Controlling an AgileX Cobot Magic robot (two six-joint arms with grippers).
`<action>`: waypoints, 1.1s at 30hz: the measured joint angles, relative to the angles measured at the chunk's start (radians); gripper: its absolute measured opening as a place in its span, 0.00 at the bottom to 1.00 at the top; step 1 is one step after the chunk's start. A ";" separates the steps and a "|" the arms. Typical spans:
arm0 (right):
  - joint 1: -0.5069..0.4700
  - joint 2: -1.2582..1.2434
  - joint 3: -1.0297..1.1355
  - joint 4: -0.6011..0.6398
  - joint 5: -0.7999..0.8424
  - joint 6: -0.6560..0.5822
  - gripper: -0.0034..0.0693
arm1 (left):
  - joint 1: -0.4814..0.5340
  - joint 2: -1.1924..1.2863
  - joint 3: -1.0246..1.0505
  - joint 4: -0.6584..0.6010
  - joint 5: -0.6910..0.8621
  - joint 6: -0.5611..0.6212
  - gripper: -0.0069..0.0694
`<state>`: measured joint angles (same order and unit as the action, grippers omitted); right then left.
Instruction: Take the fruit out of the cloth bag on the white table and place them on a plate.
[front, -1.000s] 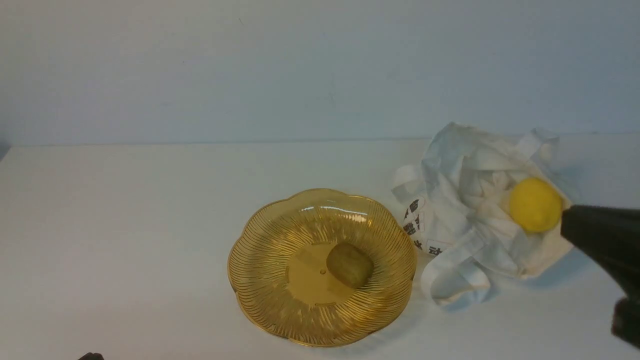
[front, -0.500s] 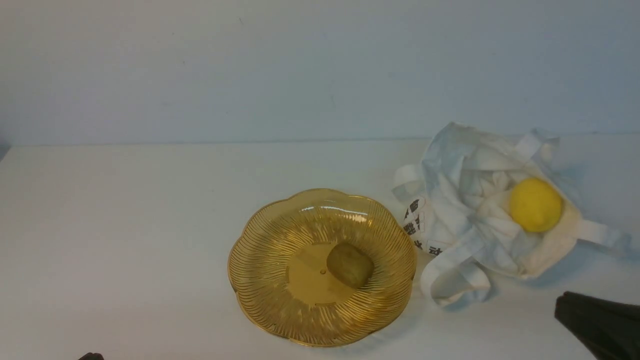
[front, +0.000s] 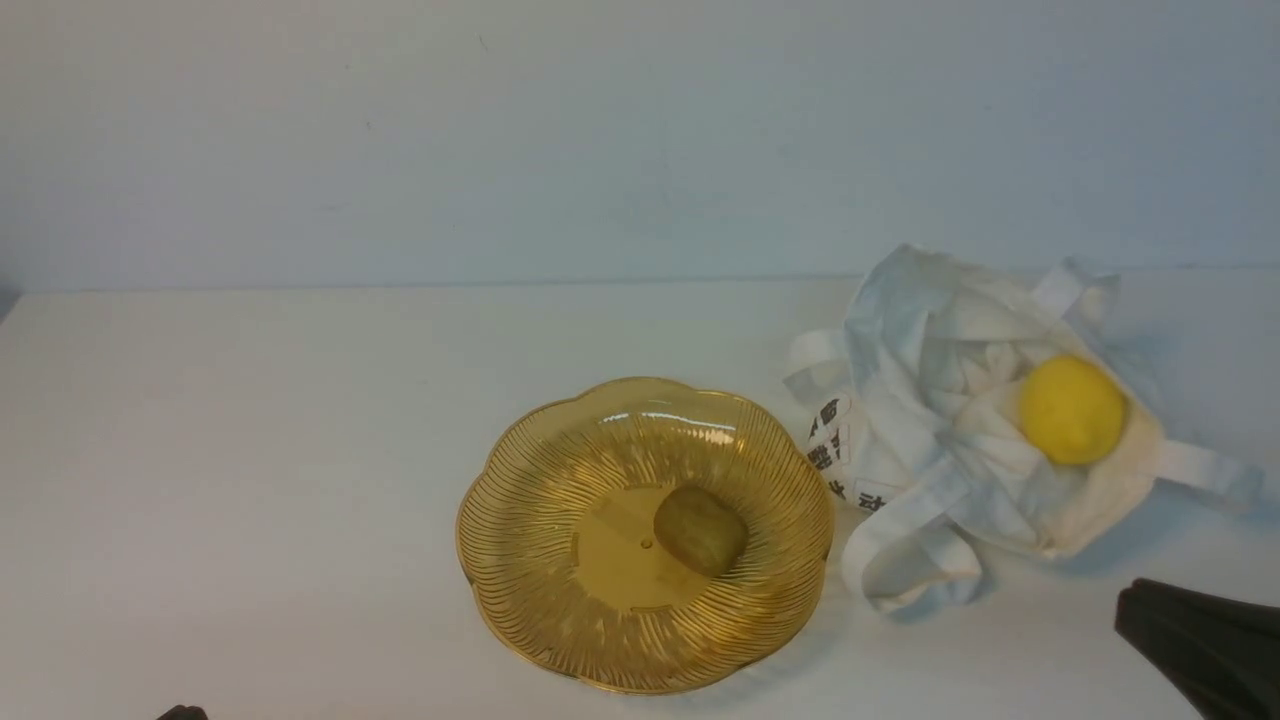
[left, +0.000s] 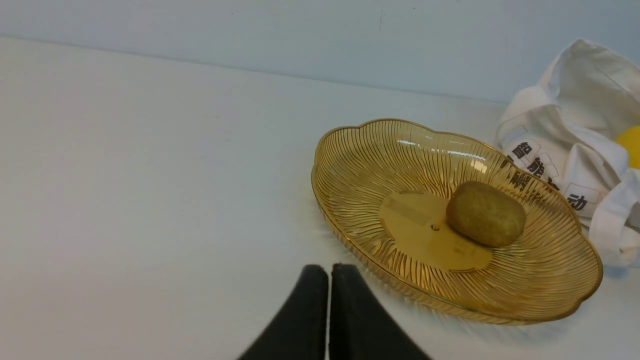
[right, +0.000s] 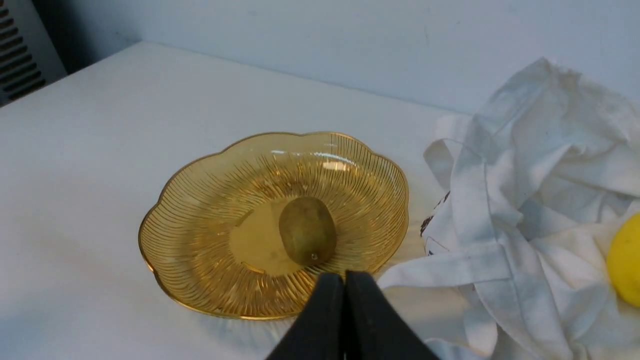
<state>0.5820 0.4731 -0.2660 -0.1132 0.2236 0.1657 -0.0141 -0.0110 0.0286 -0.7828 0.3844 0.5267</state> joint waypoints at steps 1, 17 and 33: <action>-0.006 -0.017 0.000 0.010 0.000 -0.019 0.03 | 0.000 0.000 0.000 0.000 0.000 0.000 0.08; -0.480 -0.412 0.204 0.125 0.002 -0.206 0.03 | 0.000 0.000 0.000 0.000 0.004 0.000 0.08; -0.466 -0.481 0.295 0.128 0.119 -0.204 0.03 | 0.000 0.000 0.000 0.000 0.005 0.000 0.08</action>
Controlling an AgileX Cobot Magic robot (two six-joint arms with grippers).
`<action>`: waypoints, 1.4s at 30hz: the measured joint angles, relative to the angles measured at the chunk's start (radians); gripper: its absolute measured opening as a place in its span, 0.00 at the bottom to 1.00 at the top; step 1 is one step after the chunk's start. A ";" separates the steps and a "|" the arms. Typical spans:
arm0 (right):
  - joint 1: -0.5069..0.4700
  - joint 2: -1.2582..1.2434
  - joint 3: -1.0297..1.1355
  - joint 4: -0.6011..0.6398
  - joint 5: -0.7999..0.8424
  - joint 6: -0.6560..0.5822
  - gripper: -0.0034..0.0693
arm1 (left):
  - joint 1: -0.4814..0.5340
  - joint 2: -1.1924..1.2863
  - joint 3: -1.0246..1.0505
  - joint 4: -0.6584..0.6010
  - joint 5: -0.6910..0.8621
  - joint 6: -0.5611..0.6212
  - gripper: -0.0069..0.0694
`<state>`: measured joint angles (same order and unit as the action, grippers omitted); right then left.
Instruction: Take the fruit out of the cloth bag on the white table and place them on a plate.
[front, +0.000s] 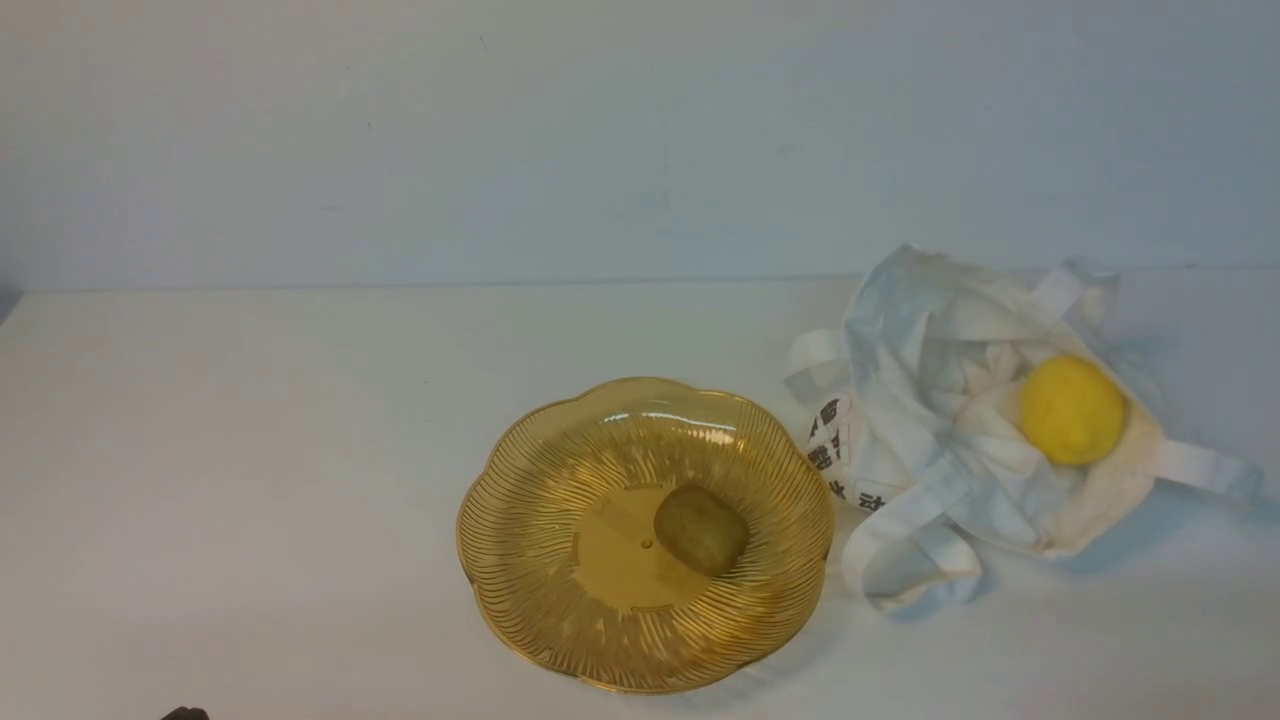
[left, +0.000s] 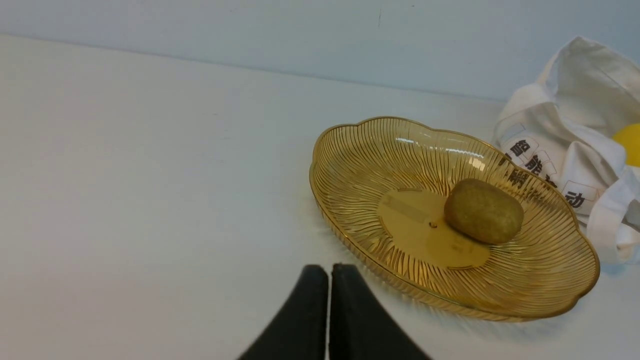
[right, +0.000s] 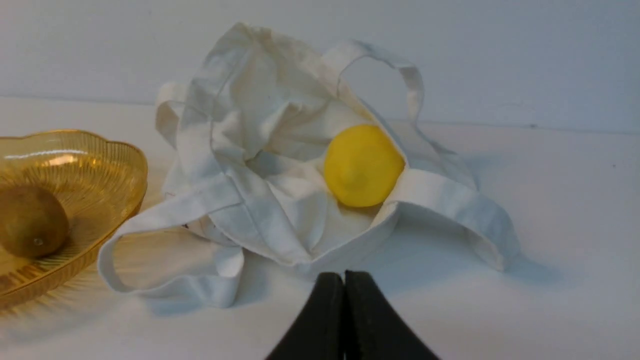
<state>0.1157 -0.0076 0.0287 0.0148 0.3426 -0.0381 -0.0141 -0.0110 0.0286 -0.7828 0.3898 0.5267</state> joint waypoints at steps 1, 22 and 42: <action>0.011 0.000 0.000 0.000 0.003 0.000 0.03 | 0.000 0.000 0.000 0.000 0.000 0.000 0.08; 0.039 0.000 -0.002 0.000 0.010 0.000 0.03 | 0.000 0.000 0.000 0.000 0.000 0.000 0.08; 0.039 0.000 -0.002 -0.002 0.011 0.007 0.03 | 0.000 0.000 0.000 0.000 0.000 0.000 0.08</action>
